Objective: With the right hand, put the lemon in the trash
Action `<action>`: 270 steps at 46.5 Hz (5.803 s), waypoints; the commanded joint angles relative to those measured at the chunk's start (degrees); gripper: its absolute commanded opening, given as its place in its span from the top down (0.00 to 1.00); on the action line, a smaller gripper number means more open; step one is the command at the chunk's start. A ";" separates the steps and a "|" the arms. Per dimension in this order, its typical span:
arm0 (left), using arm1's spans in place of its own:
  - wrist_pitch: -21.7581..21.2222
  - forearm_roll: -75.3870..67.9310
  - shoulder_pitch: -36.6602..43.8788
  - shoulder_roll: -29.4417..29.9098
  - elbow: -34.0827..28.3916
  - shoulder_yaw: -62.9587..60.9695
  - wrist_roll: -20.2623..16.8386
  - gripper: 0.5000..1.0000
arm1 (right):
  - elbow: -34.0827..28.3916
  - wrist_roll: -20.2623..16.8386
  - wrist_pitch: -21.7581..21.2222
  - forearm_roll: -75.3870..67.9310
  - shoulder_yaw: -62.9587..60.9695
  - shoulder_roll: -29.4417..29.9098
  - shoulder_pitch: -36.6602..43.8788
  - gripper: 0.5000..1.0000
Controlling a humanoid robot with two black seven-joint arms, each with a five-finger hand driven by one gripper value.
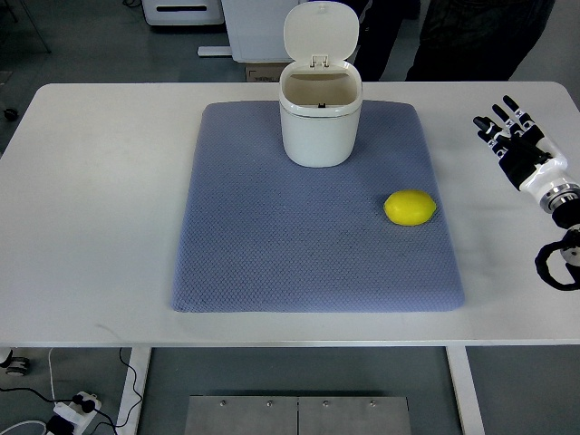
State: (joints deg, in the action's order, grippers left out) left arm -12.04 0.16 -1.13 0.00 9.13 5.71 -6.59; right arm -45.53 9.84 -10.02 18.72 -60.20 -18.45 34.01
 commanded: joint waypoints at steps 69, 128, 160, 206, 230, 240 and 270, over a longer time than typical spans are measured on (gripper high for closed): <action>0.00 0.02 0.08 0.00 -0.08 0.00 0.00 0.00 | 0.00 0.09 -0.09 -0.17 -0.09 -0.53 0.97 0.00; 0.00 0.02 0.08 0.00 0.01 0.00 0.00 0.00 | -0.26 -3.34 -2.99 -0.35 18.88 -18.28 12.74 0.00; 0.00 0.02 0.08 0.00 -0.08 0.00 0.00 0.00 | -1.94 -3.34 -3.43 -7.55 56.50 -27.87 38.93 0.00; 0.00 0.02 0.08 0.00 -0.08 0.00 0.00 0.00 | -9.67 -2.29 -5.97 -6.77 98.96 -23.74 70.66 0.00; 0.00 0.02 0.08 0.00 -0.08 0.00 0.00 0.00 | -18.80 0.35 -4.66 -0.70 116.01 -10.65 83.32 0.00; 0.00 0.02 0.08 0.00 -0.08 0.00 0.00 0.00 | -25.05 0.27 0.96 -0.79 118.47 -8.01 83.85 0.01; 0.00 0.02 0.08 0.00 -0.08 0.00 0.00 0.00 | -30.15 -3.08 12.57 -1.40 120.15 -0.80 78.67 0.01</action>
State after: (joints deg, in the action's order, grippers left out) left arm -12.04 0.18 -1.05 0.00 9.08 5.71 -6.59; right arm -75.74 6.93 1.78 17.32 59.94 -19.77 113.27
